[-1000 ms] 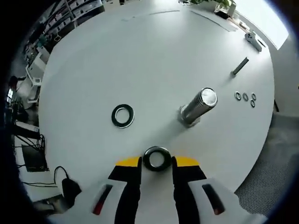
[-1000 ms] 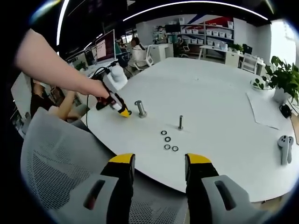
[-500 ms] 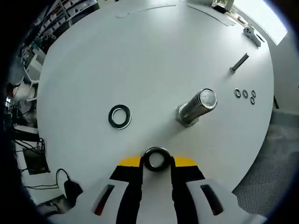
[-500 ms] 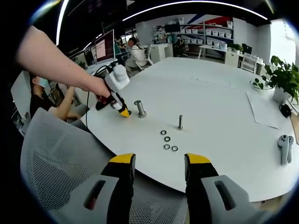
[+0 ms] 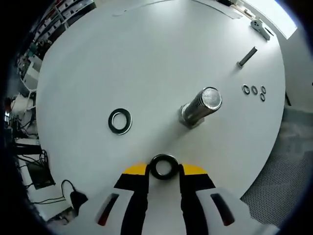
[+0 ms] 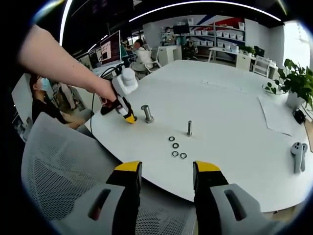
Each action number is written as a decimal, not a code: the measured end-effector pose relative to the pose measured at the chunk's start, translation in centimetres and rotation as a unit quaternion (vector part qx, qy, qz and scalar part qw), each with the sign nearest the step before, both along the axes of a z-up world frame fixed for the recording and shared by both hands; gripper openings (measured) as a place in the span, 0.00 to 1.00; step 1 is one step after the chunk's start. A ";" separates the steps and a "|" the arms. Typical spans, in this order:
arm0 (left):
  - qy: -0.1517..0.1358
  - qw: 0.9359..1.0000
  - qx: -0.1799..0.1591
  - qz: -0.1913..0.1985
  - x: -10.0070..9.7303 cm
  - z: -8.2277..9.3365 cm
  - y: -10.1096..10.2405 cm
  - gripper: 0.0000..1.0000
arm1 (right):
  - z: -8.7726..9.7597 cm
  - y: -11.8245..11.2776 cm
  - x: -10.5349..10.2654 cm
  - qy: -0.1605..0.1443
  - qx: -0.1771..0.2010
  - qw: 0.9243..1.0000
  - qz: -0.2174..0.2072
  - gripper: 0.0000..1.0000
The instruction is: Place the washer onto the threaded stud by aligning its center hole with the stud, sliding it down to the base, and recovering from edge contact or off-axis alignment until the washer reaches the visible bottom stop.
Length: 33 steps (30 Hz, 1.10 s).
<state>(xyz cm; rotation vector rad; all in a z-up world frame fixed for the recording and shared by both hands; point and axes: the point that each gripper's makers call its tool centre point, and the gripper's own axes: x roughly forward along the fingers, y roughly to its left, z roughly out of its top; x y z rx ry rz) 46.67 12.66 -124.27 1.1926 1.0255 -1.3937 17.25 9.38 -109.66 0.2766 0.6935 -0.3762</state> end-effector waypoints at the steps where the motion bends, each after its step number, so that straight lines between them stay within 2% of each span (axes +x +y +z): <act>1: -0.001 1.000 0.001 -0.004 0.0 0.0 0.0 0.23 | 0.0 0.0 0.0 0.000 0.000 1.000 0.000 0.44; 9: -0.001 1.000 -0.003 0.000 0.3 -0.1 -0.1 0.23 | 0.1 0.0 0.1 -0.002 -0.001 1.000 0.001 0.44; 18: 0.000 0.999 -0.001 0.033 0.2 0.1 0.1 0.20 | 0.0 0.0 0.1 -0.001 -0.001 1.000 0.003 0.44; 26: 0.001 1.000 -0.006 0.025 0.6 -0.1 -0.3 0.19 | 0.0 -0.1 0.0 0.000 -0.001 1.000 0.003 0.43; 33: 0.002 1.000 -0.014 0.023 -0.1 0.2 0.0 0.19 | 0.1 -0.1 0.0 0.000 -0.001 1.000 0.002 0.43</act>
